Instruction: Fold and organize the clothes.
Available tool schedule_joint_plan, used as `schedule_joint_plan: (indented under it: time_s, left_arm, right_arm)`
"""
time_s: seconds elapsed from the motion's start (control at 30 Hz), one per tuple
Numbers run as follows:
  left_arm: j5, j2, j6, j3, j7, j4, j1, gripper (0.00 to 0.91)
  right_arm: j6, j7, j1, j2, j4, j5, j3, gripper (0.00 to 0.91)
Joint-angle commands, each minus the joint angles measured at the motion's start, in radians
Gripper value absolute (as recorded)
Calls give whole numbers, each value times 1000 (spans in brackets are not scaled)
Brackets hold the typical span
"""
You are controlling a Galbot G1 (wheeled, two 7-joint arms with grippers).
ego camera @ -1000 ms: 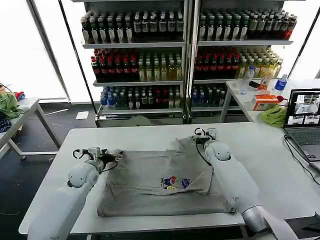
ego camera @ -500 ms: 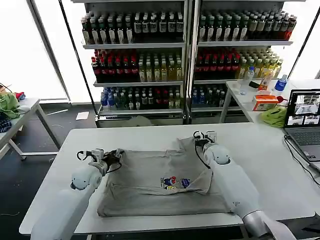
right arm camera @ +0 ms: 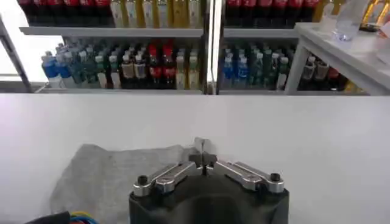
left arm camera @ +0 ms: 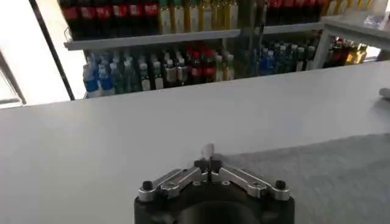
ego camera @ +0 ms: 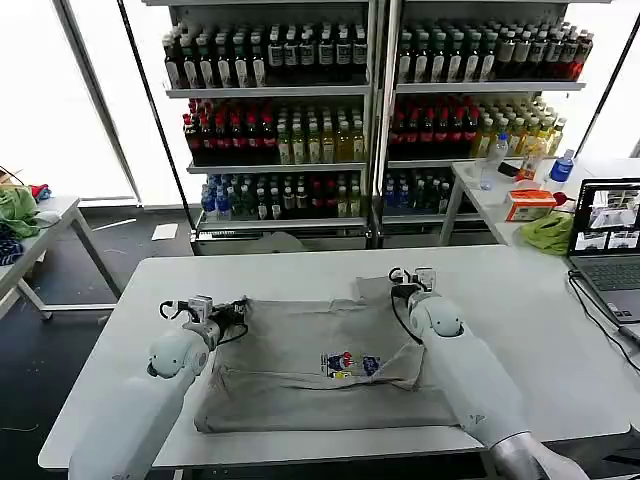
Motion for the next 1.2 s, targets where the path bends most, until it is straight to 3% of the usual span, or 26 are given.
schedule_joint_plan:
  time_s: [0.03, 0.63, 1.2]
  left_arm:
    - [8, 4, -19, -7, 7, -33, 7, 10]
    - [18, 36, -39, -68, -1, -210, 111, 10]
    - [19, 65, -37, -194, -1, -433, 325, 10]
  right_arm:
    - [0, 5, -16, 1, 78, 8, 22, 0]
    - [-37, 81, -155, -45, 439, 80, 114, 0]
    - [-46, 140, -372, -127, 759, 140, 228, 0]
